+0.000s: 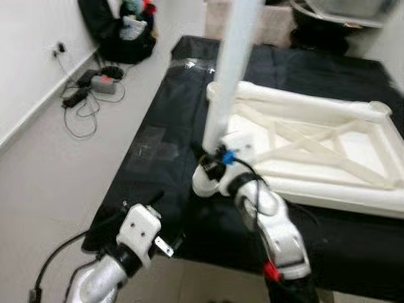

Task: Building children table

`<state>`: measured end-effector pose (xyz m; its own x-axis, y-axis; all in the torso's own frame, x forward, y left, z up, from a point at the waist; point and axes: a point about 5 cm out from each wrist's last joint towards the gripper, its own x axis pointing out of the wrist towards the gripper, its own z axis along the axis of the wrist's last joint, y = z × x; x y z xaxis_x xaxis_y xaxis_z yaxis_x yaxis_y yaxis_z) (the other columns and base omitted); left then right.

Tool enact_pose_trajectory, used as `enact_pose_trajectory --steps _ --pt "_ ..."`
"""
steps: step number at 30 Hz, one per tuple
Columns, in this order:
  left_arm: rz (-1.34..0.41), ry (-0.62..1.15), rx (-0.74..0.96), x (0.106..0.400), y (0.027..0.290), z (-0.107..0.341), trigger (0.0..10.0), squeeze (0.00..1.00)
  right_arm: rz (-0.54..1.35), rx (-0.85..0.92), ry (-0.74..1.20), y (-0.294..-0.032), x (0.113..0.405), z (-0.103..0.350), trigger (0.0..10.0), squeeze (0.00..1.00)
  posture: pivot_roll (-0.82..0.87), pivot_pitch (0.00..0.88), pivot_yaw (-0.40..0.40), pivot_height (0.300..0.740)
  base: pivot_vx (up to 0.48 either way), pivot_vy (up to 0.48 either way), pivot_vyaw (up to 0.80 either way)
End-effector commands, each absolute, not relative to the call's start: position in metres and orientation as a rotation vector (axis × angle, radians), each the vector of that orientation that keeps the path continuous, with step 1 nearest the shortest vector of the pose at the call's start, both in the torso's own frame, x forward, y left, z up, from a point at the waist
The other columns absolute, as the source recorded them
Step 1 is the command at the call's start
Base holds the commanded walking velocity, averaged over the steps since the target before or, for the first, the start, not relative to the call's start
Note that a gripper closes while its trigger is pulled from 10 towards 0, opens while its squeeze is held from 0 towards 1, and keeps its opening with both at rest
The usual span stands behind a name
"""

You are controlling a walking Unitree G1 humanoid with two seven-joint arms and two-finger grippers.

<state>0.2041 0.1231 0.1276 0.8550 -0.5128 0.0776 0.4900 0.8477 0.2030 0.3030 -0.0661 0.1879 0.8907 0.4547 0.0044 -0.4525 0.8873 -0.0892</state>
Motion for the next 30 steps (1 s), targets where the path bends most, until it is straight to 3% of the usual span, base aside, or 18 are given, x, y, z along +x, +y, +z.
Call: enact_pose_trajectory --steps 1,4,5,7,8,10,11,12,17,18,19,21,22,26,30 --pt "-0.523 -0.117 0.185 0.203 0.125 0.123 10.0 0.00 0.432 -0.121 0.102 -0.076 0.306 0.162 10.0 0.00 -0.03 0.050 -0.080 0.740 0.000 0.000 0.00" --pt "-0.515 -0.128 0.191 0.205 0.124 0.122 10.0 0.00 0.457 -0.134 0.084 -0.068 0.302 0.169 10.0 0.00 -0.03 0.057 -0.078 0.740 0.000 0.000 0.00" --pt "-0.514 -0.131 0.192 0.205 0.123 0.122 10.0 0.00 0.526 -0.106 0.065 -0.064 0.299 0.173 10.0 0.10 -0.02 0.066 -0.079 0.740 0.000 0.000 0.00" --pt "-0.514 -0.134 0.192 0.205 0.123 0.122 10.0 0.00 0.571 -0.088 0.053 -0.061 0.297 0.175 10.0 0.10 -0.02 0.066 -0.079 0.740 0.000 0.000 0.00" --pt "-0.516 -0.136 0.191 0.204 0.122 0.123 10.0 0.00 0.689 -0.052 0.031 -0.061 0.297 0.180 10.0 1.00 -0.02 0.086 -0.081 0.740 0.000 0.000 0.00" --pt "-0.521 -0.144 0.189 0.199 0.120 0.126 10.0 0.00 0.861 -0.029 -0.021 -0.071 0.301 0.192 10.0 1.00 0.00 0.122 -0.086 0.740 0.000 0.000 0.00" --pt "-0.521 -0.144 0.189 0.199 0.120 0.126 10.0 0.00 0.861 -0.029 -0.021 -0.071 0.301 0.192 10.0 1.00 0.00 0.122 -0.086 0.740 0.000 0.000 0.00" --pt "-0.527 -0.152 0.186 0.194 0.118 0.128 10.0 0.00 0.937 -0.057 -0.077 -0.086 0.312 0.204 10.0 1.00 0.01 0.142 -0.089 0.740 0.000 0.000 0.00" --pt "-0.529 -0.155 0.184 0.192 0.118 0.129 10.0 0.00 0.946 -0.075 -0.096 -0.091 0.316 0.208 10.0 1.00 0.01 0.147 -0.090 0.740 0.000 0.000 0.00" --pt "-0.536 -0.153 0.181 0.184 0.117 0.132 10.0 0.00 1.078 -0.099 -0.119 -0.096 0.328 0.224 10.0 1.00 0.05 0.211 -0.096 0.740 0.000 0.000 0.00" --pt "-0.541 -0.150 0.178 0.177 0.116 0.134 10.0 0.00 1.190 -0.110 -0.127 -0.098 0.333 0.237 10.0 0.74 0.07 0.231 -0.098 0.740 0.000 0.000 0.00" --pt "-0.544 -0.148 0.175 0.172 0.116 0.137 10.0 0.00 1.264 -0.118 -0.133 -0.100 0.336 0.246 10.0 0.74 0.07 0.231 -0.098 0.740 0.000 0.000 0.00" --pt "-0.546 -0.147 0.172 0.167 0.116 0.139 10.0 0.00 1.354 -0.120 -0.130 -0.101 0.337 0.255 10.0 0.00 0.08 0.258 -0.097 0.740 0.000 0.000 0.00" --pt "-0.546 -0.146 0.170 0.162 0.116 0.141 10.0 0.00 1.430 -0.115 -0.125 -0.101 0.338 0.263 10.0 0.00 0.08 0.258 -0.097 0.740 0.000 0.000 0.00" --pt "-0.551 -0.140 0.167 0.153 0.116 0.147 10.0 0.00 1.624 -0.092 -0.163 -0.111 0.340 0.286 10.0 0.00 0.11 0.302 -0.092 0.740 0.000 0.000 0.00"
